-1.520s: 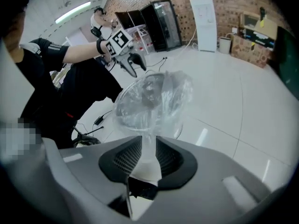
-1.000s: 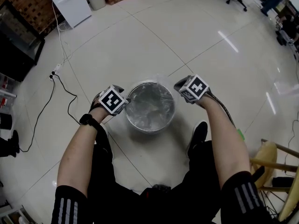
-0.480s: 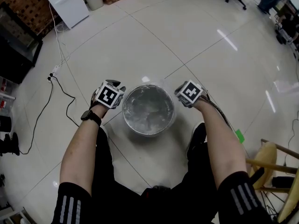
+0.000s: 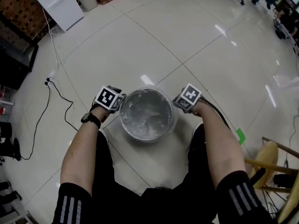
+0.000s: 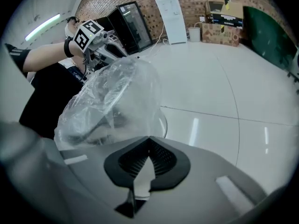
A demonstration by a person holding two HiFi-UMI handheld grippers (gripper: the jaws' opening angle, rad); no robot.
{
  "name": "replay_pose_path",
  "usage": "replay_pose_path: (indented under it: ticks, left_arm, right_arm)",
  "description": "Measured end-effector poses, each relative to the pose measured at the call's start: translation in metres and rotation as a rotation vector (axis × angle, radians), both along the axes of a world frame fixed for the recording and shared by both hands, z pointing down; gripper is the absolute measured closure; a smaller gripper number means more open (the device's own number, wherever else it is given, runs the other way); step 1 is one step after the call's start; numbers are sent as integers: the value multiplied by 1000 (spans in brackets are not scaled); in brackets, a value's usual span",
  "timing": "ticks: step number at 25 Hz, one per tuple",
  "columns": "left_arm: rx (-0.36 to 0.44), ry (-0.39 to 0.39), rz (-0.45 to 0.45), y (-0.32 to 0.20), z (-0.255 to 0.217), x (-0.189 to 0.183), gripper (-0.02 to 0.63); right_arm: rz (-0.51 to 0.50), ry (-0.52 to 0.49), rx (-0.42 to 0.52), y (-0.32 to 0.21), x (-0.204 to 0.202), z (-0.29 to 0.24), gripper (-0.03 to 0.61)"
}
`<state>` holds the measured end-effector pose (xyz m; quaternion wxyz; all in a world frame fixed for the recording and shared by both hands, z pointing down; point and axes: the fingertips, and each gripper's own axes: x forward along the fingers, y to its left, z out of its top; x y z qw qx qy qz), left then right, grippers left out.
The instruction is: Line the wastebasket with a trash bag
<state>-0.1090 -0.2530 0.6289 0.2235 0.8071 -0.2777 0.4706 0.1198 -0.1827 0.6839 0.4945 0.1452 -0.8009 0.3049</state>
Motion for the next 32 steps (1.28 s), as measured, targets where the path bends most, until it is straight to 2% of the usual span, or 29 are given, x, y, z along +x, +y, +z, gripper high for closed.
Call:
replay_pose_path:
  ticks: [7, 12, 15, 17, 19, 22, 24, 26, 28, 32]
  left_arm:
    - [-57, -58, 4, 1, 18, -2, 500]
    - [-66, -112, 42, 6, 27, -8, 499]
    - [-91, -132, 20, 10, 34, -14, 497]
    - [-107, -145, 16, 15, 34, -17, 497]
    - [-71, -140, 30, 10, 31, -15, 495]
    - [-9, -178, 38, 1, 22, -22, 494]
    - [-28, -194, 26, 6, 18, -27, 494]
    - [-64, -155, 23, 15, 15, -21, 494]
    - [-38, -127, 34, 15, 7, -15, 494]
    - [8, -142, 60, 18, -3, -20, 494]
  right_arm:
    - [-77, 21, -126, 26, -8, 19, 572]
    - [-92, 127, -129, 33, 4, 31, 571]
    - [-59, 133, -99, 26, 7, 30, 561]
    - [-35, 116, -83, 20, 7, 27, 504]
    - [-33, 89, -65, 15, 9, 25, 488]
    - [-17, 75, -35, 6, 19, 11, 485]
    - [-13, 73, 2, -1, 29, -2, 485]
    - [-23, 78, 46, -6, 40, -16, 485]
    - [-44, 84, 77, -8, 48, -31, 485]
    - [-84, 116, 148, -6, 49, -52, 485]
